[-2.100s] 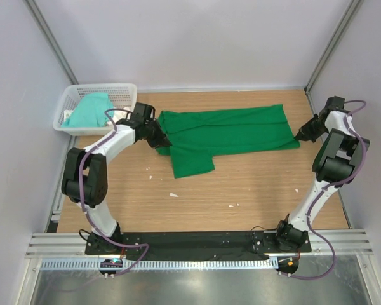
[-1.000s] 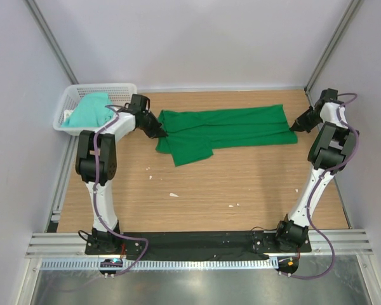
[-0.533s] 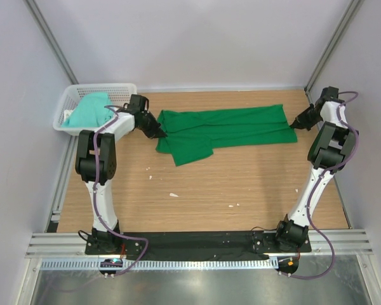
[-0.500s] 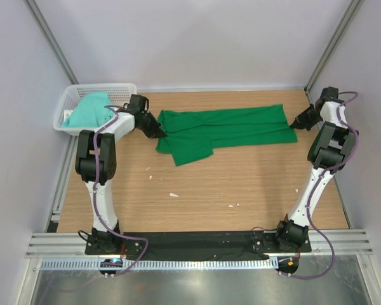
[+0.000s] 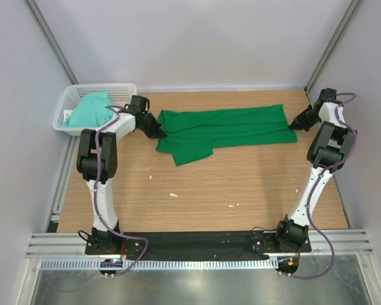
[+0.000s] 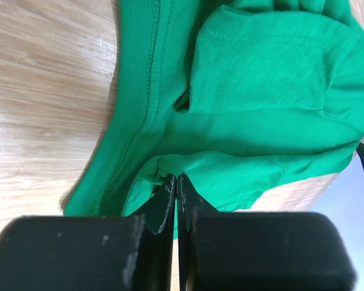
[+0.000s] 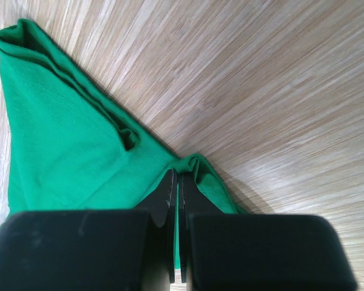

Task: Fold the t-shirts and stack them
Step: Fold the tshirt

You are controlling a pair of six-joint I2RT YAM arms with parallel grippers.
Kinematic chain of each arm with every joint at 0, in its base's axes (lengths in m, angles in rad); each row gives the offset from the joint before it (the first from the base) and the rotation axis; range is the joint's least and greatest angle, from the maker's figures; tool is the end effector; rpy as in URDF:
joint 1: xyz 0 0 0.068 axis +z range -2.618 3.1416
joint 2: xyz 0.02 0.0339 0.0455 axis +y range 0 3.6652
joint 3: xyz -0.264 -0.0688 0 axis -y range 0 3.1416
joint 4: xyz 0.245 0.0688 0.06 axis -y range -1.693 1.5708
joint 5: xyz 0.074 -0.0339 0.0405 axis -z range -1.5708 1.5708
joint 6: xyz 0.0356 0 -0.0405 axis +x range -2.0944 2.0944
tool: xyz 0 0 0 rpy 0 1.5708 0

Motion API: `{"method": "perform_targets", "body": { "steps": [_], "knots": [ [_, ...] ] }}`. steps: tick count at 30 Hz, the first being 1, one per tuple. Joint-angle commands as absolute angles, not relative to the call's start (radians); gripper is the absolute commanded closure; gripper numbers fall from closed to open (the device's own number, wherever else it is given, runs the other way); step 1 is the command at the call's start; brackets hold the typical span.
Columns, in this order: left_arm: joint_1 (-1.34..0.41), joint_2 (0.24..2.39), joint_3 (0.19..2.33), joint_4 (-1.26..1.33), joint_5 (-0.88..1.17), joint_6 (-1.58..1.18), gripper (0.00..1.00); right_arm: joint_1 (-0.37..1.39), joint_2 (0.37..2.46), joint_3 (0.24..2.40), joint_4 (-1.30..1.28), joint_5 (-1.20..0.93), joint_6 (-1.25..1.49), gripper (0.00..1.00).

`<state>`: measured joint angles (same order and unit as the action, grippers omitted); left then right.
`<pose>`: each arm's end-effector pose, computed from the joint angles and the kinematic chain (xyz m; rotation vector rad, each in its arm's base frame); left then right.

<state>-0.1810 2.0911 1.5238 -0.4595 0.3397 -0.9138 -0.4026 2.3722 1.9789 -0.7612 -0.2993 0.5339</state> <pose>0.4364 -0.0919 0.1695 -0.8595 2.6058 -0.7992 0.4665 -0.1873 0.1599 1.1472 2.4597 0.4457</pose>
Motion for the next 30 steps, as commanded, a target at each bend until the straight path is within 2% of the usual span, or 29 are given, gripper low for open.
{"method": "perform_targets", "body": {
  "steps": [1,9,15,17,18,19,21,22,23,25,30],
  "knots": [
    [-0.156,2.114,1.546,-0.449,0.318,-0.928,1.00,-0.397,2.370,2.025,-0.732,-0.302,0.551,0.98],
    [-0.153,2.143,1.551,-0.449,0.299,-0.911,1.00,-0.396,2.381,2.028,-0.732,-0.299,0.551,0.99],
    [-0.153,2.155,1.554,-0.442,0.293,-0.882,0.99,-0.388,2.387,2.040,-0.733,-0.304,0.546,0.93],
    [-0.155,2.140,1.555,-0.440,0.308,-0.874,0.90,-0.388,2.382,2.069,-0.761,-0.304,0.542,0.83],
    [-0.155,2.128,1.551,-0.437,0.317,-0.865,0.73,-0.387,2.378,2.112,-0.773,-0.298,0.535,0.78],
    [-0.156,2.109,1.548,-0.439,0.319,-0.861,0.67,-0.385,2.372,2.138,-0.794,-0.284,0.517,0.68],
    [-0.161,2.051,1.526,-0.430,0.333,-0.854,0.57,-0.380,2.338,2.210,-0.856,-0.233,0.496,0.59],
    [-0.164,2.028,1.519,-0.428,0.334,-0.848,0.55,-0.376,2.317,2.221,-0.874,-0.212,0.486,0.50],
    [-0.164,2.007,1.511,-0.426,0.336,-0.842,0.54,-0.365,2.295,2.223,-0.891,-0.198,0.476,0.47],
    [-0.173,1.932,1.488,-0.431,0.336,-0.809,0.52,-0.345,2.205,2.162,-0.888,-0.183,0.468,0.42],
    [-0.215,1.807,1.399,-0.457,0.397,-0.715,0.46,-0.152,1.998,1.834,-0.767,-0.228,0.474,0.31]
  ]
}}
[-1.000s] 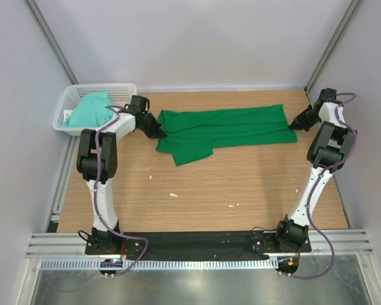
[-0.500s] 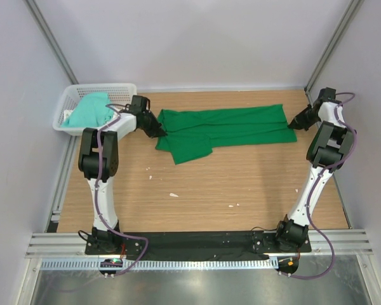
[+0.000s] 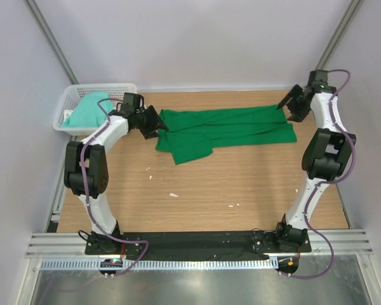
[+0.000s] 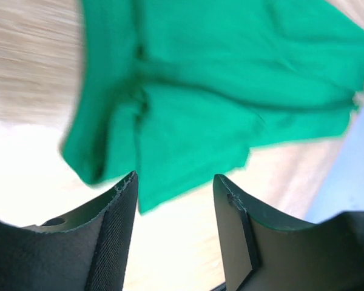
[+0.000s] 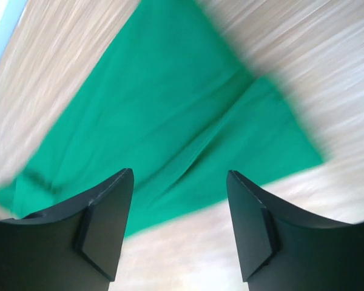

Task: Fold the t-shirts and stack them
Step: Fold the tshirt

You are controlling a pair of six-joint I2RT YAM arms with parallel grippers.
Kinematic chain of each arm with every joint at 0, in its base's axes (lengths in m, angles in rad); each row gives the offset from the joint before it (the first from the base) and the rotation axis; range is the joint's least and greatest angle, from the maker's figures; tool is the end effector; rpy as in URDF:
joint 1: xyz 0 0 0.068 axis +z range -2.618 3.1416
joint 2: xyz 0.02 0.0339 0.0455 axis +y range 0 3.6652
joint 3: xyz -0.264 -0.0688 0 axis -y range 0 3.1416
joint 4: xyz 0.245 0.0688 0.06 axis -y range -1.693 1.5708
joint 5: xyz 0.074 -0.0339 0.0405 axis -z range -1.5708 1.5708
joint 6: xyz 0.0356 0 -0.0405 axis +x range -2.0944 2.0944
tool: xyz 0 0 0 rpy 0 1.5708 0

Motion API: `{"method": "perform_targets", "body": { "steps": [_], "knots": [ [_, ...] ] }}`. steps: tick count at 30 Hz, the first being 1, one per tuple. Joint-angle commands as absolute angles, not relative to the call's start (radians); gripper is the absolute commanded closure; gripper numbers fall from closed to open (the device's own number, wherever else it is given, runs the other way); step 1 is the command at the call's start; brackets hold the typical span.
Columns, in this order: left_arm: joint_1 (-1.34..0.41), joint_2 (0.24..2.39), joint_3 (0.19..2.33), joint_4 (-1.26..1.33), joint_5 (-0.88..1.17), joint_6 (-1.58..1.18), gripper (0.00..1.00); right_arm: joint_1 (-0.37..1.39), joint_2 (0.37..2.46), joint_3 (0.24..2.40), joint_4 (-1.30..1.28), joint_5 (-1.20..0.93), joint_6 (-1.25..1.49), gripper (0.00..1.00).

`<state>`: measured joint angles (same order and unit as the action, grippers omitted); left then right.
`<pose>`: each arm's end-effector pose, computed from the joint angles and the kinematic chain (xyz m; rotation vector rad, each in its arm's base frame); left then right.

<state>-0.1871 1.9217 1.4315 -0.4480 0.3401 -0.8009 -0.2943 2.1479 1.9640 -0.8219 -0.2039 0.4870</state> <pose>0.4092 -0.0896 0.2123 -0.6530 2.5492 -0.8049 0.4559 -0.1306 0.2570 0.9113 2.4139 0.3346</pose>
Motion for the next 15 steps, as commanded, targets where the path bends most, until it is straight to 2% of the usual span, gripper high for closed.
{"method": "perform_targets", "body": {
  "steps": [1,3,8,12,15],
  "knots": [
    [-0.228,1.778,1.358,-0.459,0.428,-0.695,0.45,-0.126,1.949,1.794,-0.744,-0.256,0.485,0.30],
    [-0.276,1.749,1.301,-0.462,0.425,-0.635,0.45,-0.074,1.915,1.676,-0.628,-0.311,0.553,0.30],
    [-0.351,1.707,1.146,-0.437,0.405,-0.604,0.44,0.118,1.904,1.562,-0.514,-0.368,0.629,0.34],
    [-0.383,1.743,1.120,-0.420,0.379,-0.623,0.46,0.219,1.901,1.456,-0.428,-0.400,0.676,0.45],
    [-0.383,1.776,1.127,-0.414,0.358,-0.644,0.45,0.279,1.916,1.404,-0.410,-0.422,0.666,0.45]
  ]
}}
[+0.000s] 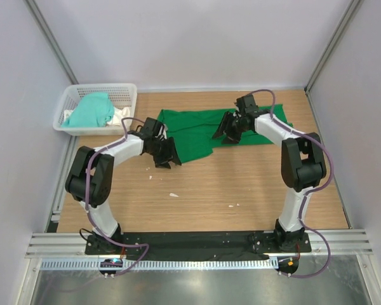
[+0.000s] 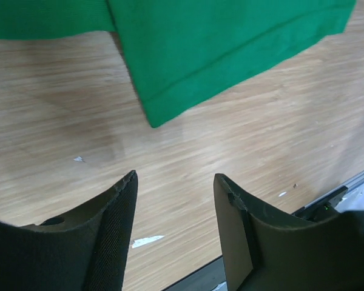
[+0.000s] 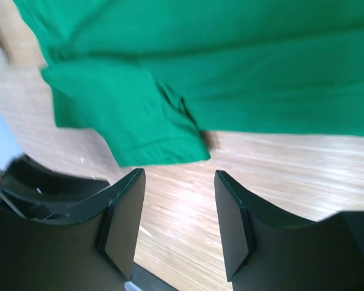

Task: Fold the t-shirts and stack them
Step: Fold the tshirt

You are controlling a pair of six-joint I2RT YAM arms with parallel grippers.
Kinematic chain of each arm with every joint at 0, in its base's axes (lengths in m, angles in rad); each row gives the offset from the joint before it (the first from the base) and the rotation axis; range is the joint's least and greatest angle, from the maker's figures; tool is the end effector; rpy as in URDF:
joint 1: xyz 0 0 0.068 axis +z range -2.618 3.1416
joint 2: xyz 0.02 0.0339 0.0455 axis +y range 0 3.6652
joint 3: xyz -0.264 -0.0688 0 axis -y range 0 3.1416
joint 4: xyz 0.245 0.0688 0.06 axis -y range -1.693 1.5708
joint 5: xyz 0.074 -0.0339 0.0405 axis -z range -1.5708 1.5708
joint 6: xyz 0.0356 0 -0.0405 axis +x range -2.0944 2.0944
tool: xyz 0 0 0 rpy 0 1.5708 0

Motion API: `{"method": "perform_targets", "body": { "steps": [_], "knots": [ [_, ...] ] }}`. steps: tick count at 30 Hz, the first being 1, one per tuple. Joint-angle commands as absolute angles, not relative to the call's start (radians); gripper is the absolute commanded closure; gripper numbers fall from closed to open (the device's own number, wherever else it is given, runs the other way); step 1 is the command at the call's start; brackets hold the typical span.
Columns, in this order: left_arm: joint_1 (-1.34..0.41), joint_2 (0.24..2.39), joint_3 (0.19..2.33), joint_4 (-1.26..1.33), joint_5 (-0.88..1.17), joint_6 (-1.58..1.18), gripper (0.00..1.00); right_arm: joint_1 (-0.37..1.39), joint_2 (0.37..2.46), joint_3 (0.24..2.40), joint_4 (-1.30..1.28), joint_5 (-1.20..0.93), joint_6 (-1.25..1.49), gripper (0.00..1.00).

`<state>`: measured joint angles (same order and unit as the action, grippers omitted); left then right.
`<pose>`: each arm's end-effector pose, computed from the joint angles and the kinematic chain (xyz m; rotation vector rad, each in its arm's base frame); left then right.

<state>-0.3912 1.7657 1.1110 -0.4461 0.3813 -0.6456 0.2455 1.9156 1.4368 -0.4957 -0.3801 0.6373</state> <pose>0.3190 -0.1459 0.1755 -0.2277 2.8046 -0.8047 0.3988 0.1135 0.2138 0.3618 2.6270 0.8080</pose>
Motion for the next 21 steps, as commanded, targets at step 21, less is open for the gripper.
{"method": "perform_targets", "body": {
  "steps": [21],
  "knots": [
    [-0.383,1.947,1.223,-0.410,0.305,-0.698,0.59,0.362,2.045,1.382,-0.423,-0.420,0.551,0.44]
  ]
}}
